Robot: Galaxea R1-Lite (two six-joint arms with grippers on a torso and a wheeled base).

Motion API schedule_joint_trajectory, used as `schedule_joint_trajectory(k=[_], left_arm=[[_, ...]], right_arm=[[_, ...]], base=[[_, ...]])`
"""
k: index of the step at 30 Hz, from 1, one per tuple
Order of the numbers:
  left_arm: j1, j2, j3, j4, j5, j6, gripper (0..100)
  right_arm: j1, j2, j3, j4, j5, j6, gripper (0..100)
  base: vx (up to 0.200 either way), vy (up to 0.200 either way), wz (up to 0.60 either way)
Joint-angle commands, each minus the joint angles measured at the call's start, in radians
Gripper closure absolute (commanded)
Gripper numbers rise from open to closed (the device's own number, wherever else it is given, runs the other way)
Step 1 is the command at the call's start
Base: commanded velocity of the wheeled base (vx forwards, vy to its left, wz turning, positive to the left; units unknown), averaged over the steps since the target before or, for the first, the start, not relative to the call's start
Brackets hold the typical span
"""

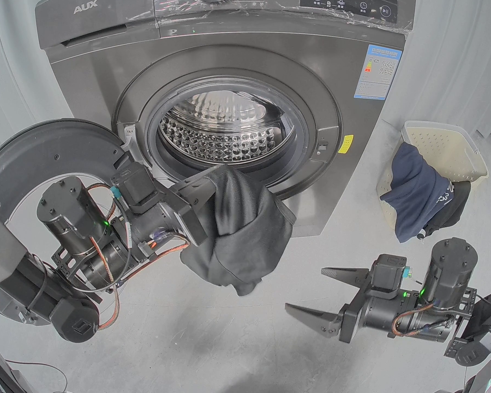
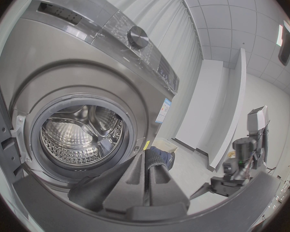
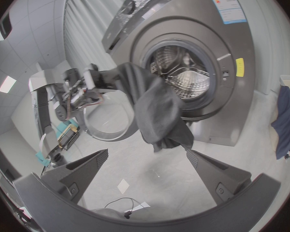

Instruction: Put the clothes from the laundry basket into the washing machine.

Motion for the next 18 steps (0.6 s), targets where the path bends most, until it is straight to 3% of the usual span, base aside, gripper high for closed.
schedule_joint_trajectory(k=[1, 9, 10, 18], left_arm=[[-0.016, -0.068, 0.024, 0.0, -0.013, -0.005, 100], [-0.047, -0.096, 0.047, 0.0, -0.034, -0.004, 100], [-0.05, -0.108, 0.062, 0.0, -0.073, -0.004, 100], [-0.049, -0.145, 0.113, 0.0, -0.106, -0.007, 100]], right_arm=[[-0.107, 0.034, 0.005, -0.011, 0.007, -0.001, 0], [-0.15, 0.062, -0.007, -0.016, 0.003, 0.007, 0], [-0.171, 0.106, -0.044, -0.024, 0.0, 0.01, 0], [-0.271, 0.201, -0.181, -0.03, 0.001, 0.016, 0]], base=[[0.0, 0.0, 0.0], [0.0, 0.0, 0.0], [0.0, 0.0, 0.0], [0.0, 0.0, 0.0]])
